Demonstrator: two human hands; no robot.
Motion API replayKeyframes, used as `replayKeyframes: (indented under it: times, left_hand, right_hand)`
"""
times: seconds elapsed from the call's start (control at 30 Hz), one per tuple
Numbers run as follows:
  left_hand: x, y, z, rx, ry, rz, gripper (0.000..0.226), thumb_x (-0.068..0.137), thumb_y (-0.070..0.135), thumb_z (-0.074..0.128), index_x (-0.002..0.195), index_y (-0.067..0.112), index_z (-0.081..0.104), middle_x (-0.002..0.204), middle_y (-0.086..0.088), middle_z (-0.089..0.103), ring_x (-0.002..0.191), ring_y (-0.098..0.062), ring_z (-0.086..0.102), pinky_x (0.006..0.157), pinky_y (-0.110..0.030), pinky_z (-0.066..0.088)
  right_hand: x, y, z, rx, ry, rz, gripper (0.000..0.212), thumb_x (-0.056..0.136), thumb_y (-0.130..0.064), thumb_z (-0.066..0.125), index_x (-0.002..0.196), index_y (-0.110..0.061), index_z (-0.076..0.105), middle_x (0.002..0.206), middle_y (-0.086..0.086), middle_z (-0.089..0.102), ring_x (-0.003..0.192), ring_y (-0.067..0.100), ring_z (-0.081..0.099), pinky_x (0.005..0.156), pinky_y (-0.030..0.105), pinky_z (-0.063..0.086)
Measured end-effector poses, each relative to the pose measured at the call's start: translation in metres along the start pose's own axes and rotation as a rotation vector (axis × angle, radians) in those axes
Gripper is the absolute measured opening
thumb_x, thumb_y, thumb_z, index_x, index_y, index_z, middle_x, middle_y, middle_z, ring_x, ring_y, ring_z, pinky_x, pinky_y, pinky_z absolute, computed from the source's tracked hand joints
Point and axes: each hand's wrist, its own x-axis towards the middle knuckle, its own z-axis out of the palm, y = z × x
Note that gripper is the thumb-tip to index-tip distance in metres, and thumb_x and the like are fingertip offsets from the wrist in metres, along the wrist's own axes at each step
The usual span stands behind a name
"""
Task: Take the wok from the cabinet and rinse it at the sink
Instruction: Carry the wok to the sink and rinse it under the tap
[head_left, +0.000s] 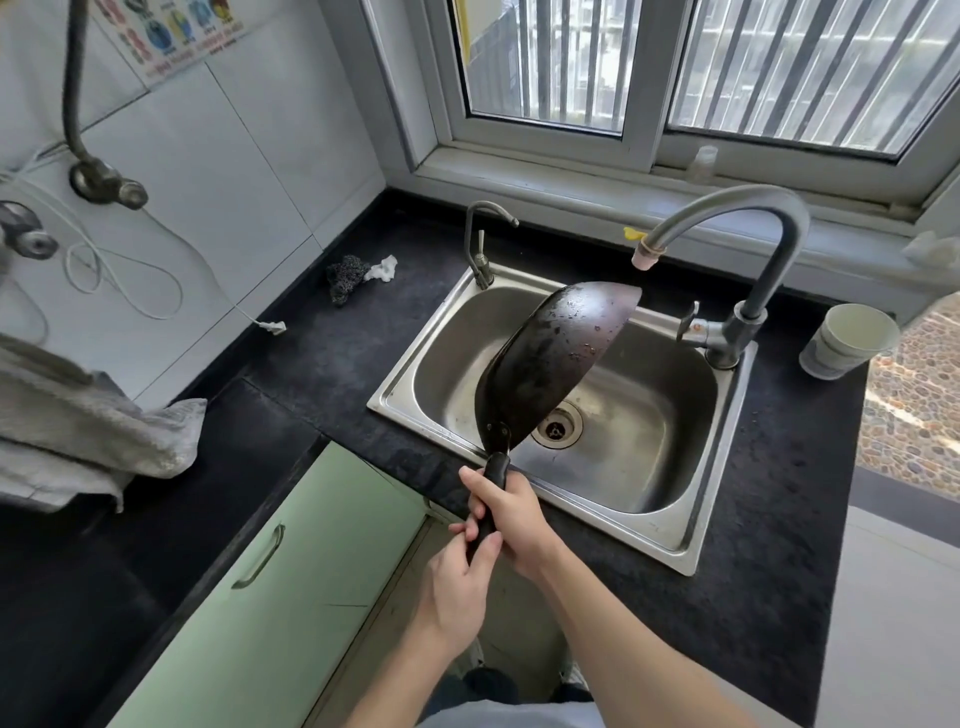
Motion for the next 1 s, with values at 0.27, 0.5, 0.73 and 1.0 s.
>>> replayKeyframes:
  times: [0.27, 0.5, 0.73, 1.0]
  left_hand:
    - [0.001, 0.001, 0.006, 0.022, -0.004, -0.006, 0.035, 0.099, 0.038, 0.049, 0.109, 0.008, 0.066, 0.105, -0.028, 0.063, 0.102, -0.045, 0.057, 0.061, -0.036, 0.044]
    - [0.003, 0.003, 0.01, -0.027, -0.007, -0.043, 0.036, 0.099, 0.04, 0.05, 0.113, 0.012, 0.067, 0.11, -0.032, 0.059, 0.106, -0.052, 0.053, 0.079, -0.055, 0.05]
    - [0.005, 0.006, 0.007, -0.061, 0.008, -0.077, 0.033, 0.095, 0.038, 0.059, 0.108, 0.008, 0.067, 0.079, -0.023, 0.066, 0.086, -0.049, 0.059, 0.062, -0.05, 0.045]
    - [0.002, 0.007, -0.012, -0.408, -0.233, -0.273, 0.017, 0.097, 0.015, 0.059, 0.086, 0.009, 0.047, 0.05, 0.004, 0.028, 0.037, -0.008, 0.023, 0.035, -0.018, 0.017]
  right_hand:
    - [0.002, -0.001, -0.007, -0.02, -0.02, -0.002, 0.035, 0.099, -0.02, 0.062, 0.071, -0.01, 0.045, 0.055, 0.006, 0.043, 0.04, 0.017, 0.05, 0.065, 0.04, 0.059]
    - [0.002, -0.002, -0.008, -0.036, -0.029, 0.012, 0.039, 0.098, -0.022, 0.064, 0.066, -0.01, 0.046, 0.055, 0.006, 0.043, 0.041, 0.017, 0.051, 0.067, 0.041, 0.059]
    - [0.003, -0.007, -0.005, -0.032, 0.003, 0.041, 0.034, 0.098, -0.021, 0.064, 0.071, -0.01, 0.045, 0.056, 0.006, 0.045, 0.041, 0.019, 0.051, 0.064, 0.04, 0.058]
    - [0.001, -0.008, 0.01, -0.16, 0.09, 0.031, 0.036, 0.093, -0.026, 0.072, 0.075, -0.009, 0.046, 0.056, 0.006, 0.052, 0.042, 0.021, 0.057, 0.059, 0.039, 0.055]
